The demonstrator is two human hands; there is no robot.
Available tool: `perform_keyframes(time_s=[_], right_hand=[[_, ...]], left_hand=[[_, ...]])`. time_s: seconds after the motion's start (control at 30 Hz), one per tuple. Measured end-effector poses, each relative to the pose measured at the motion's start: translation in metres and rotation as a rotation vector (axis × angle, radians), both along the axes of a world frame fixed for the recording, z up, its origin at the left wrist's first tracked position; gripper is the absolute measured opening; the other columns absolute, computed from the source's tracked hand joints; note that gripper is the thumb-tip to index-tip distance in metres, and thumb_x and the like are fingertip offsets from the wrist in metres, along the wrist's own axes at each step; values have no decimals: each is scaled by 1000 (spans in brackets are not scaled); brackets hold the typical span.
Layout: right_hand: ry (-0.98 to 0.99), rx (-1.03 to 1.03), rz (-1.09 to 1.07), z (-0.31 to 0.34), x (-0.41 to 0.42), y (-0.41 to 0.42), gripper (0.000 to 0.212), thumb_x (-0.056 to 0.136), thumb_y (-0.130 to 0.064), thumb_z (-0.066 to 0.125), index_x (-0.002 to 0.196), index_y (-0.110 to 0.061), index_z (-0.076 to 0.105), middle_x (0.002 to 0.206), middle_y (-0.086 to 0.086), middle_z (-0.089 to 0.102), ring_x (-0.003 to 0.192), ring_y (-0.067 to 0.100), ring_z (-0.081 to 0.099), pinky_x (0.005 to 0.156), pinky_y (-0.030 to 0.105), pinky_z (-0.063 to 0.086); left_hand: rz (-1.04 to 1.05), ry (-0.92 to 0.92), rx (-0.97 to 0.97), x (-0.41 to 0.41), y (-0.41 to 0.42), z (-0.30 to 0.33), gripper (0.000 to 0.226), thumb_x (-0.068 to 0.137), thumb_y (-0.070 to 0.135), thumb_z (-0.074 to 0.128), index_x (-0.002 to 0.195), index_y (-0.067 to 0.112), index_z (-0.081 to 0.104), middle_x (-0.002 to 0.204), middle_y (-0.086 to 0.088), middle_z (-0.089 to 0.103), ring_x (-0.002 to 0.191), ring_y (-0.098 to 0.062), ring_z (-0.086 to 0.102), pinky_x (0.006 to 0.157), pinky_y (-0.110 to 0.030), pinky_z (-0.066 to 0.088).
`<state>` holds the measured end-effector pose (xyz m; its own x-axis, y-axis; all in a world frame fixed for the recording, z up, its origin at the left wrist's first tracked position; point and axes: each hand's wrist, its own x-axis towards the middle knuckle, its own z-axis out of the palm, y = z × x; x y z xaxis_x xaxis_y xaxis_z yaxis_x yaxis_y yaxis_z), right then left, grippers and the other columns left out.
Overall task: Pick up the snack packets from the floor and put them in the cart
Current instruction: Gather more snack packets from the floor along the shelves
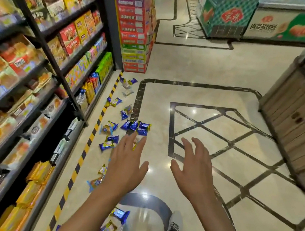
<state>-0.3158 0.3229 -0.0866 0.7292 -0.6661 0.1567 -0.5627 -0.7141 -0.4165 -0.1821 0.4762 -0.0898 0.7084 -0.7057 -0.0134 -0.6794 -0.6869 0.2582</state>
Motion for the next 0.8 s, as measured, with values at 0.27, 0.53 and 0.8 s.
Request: perform_keyframes(time_s=[0.27,0.53,0.8], right_hand=[[41,-27,66,6,49,-148,65,81,-44,55,141,-22,43,142,8,41,130,29,39,111,52,33],[1,13,111,21,100,-238,66,81,-45,48,142,-24,40,145,6,36,135,27,32,112,50,32],[85,31,198,2,182,-307,67,87,-43,57,147,-27,33,151,4,26,140,24,23,114,43,31]], left_hand=[[84,-10,17,42,-140,5,74,95,52,45,158,32,11,166,1,1,152,-25,4,121,-47,20],[107,-25,31,81,-223,15,73,96,49,48,157,31,13,165,1,5,152,-26,2,120,-47,18],[144,12,13,163,-298,-2,74,96,48,46,158,32,8,166,0,0,151,-27,-4,121,-46,10]])
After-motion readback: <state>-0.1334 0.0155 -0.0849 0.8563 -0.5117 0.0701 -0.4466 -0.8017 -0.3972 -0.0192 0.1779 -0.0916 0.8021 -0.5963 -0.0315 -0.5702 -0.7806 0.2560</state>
